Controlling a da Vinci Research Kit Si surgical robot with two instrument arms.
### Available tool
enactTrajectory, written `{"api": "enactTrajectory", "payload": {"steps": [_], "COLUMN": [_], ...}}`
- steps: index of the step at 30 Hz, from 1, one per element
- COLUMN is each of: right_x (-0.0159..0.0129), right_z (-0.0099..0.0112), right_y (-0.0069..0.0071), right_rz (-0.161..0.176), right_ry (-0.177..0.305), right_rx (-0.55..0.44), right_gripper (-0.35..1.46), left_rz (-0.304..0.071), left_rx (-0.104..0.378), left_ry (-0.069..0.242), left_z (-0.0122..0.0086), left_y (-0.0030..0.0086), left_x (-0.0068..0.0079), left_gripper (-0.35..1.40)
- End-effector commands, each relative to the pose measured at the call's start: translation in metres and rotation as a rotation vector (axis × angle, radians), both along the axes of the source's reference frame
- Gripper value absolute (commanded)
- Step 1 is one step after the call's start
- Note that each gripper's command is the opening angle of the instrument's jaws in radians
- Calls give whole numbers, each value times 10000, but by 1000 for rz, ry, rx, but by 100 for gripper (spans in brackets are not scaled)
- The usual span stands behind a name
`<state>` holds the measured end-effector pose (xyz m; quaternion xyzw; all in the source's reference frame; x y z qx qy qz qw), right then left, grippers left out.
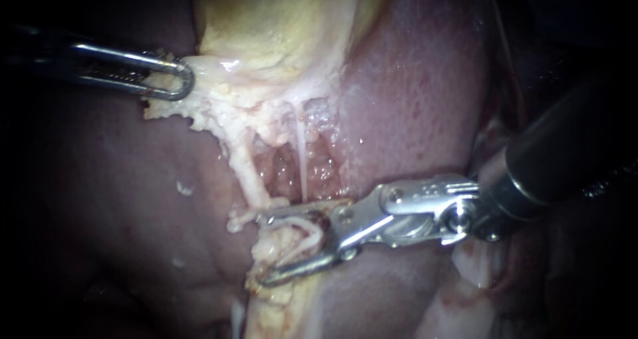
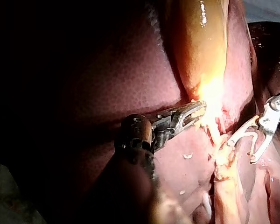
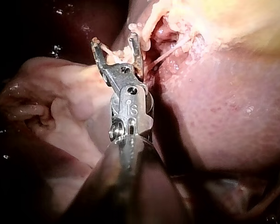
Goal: Clipping second clip left tube
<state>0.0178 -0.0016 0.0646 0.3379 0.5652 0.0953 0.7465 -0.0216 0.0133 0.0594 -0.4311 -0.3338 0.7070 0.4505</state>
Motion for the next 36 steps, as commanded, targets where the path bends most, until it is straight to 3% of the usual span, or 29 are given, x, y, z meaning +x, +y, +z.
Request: {"api": "enactTrajectory", "payload": {"steps": [1, 19, 36], "right_x": [-2, -16, -21], "right_z": [-1, 18, 79], "right_y": [1, 17, 27], "right_rz": [0, 36, 71], "right_ry": [-1, 23, 30], "right_rx": [6, 74, 150], "right_gripper": [49, 49, 49], "left_rz": [1, 1, 0], "left_rx": [0, 0, 0], "left_ry": [-1, -1, -1], "left_z": [0, -1, -2], "left_y": [0, -1, -1], "left_x": [0, 1, 1], "left_gripper": [-35, -35, -35]}}
